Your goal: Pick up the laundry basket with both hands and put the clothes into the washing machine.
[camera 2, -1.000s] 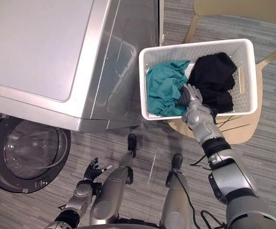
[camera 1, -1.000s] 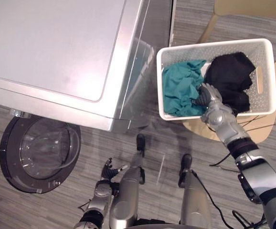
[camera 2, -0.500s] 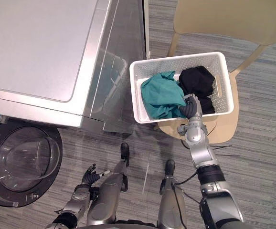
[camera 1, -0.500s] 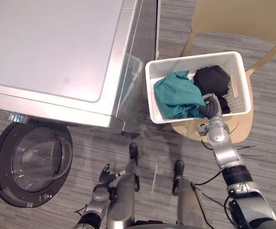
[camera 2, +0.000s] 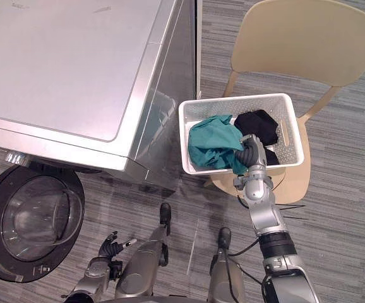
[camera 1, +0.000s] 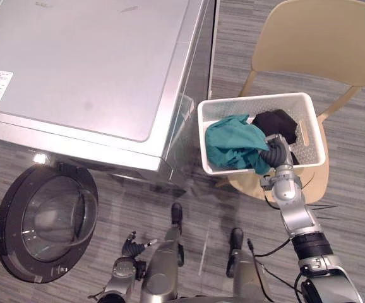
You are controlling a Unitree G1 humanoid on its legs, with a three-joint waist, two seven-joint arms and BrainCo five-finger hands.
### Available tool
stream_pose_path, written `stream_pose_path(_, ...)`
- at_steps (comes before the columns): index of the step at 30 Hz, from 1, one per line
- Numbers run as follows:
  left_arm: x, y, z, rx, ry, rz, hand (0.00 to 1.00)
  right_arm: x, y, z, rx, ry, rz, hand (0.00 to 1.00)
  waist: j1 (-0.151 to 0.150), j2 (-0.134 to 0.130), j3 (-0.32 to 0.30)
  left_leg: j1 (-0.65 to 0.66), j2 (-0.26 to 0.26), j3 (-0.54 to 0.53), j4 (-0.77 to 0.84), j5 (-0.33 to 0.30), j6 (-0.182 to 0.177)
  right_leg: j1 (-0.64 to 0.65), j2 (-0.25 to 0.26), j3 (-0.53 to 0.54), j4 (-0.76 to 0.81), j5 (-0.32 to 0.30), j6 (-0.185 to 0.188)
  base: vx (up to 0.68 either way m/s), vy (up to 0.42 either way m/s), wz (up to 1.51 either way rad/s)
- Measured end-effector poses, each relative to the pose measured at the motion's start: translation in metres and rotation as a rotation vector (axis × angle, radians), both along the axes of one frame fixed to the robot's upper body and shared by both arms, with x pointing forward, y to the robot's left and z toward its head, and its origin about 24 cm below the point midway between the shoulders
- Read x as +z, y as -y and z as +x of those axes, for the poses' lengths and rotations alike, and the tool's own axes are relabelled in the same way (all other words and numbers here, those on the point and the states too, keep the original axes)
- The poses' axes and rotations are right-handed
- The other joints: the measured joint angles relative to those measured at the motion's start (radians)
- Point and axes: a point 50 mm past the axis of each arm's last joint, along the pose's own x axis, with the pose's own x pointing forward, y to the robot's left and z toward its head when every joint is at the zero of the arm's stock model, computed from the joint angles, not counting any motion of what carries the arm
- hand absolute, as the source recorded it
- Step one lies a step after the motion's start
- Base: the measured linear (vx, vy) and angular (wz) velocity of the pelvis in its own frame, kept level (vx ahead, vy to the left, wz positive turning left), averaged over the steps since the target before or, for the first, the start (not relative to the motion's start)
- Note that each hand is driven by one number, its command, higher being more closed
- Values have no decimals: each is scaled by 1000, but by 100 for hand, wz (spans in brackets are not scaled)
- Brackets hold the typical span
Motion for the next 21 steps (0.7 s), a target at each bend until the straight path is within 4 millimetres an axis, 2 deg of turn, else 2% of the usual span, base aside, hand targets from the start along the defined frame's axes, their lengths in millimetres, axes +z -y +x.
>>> stream_pose_path(4,-1,-2,-3,6,-7,4,0,4,11,-1,-49,17,-50,0,-3,0,0,0,-3,-10,0,-1,0,1,-2,-3,-4,-1,2,-3,-6,6)
stream_pose_path(7,-4,-6,-11,27,-27,9,0,7,19,-2,-81,27,-85,0,-6,2,-2,-1,-8,-12,0,-9,4,5,-6,-4,-11,-1,2,13,-2,2)
stream_pose_path(10,-10,-7,-24,32,-73,16,0,10,29,-3,-105,23,-125,0,-26,11,-21,-5,-20,-21,0,-13,11,16,-20,-19,-24,4,11,87,5,13)
stream_pose_path(12,-11,-8,-28,34,-89,16,0,12,36,-5,-120,23,-172,0,-25,11,-37,-5,-31,-20,0,-14,13,19,-29,-20,-35,8,16,81,7,2)
stream_pose_path(21,-11,-8,-29,29,-92,22,0,34,51,-8,-141,78,-305,0,-30,10,-41,-3,-36,-22,0,-10,18,21,-31,-23,-36,10,17,54,-15,-1)
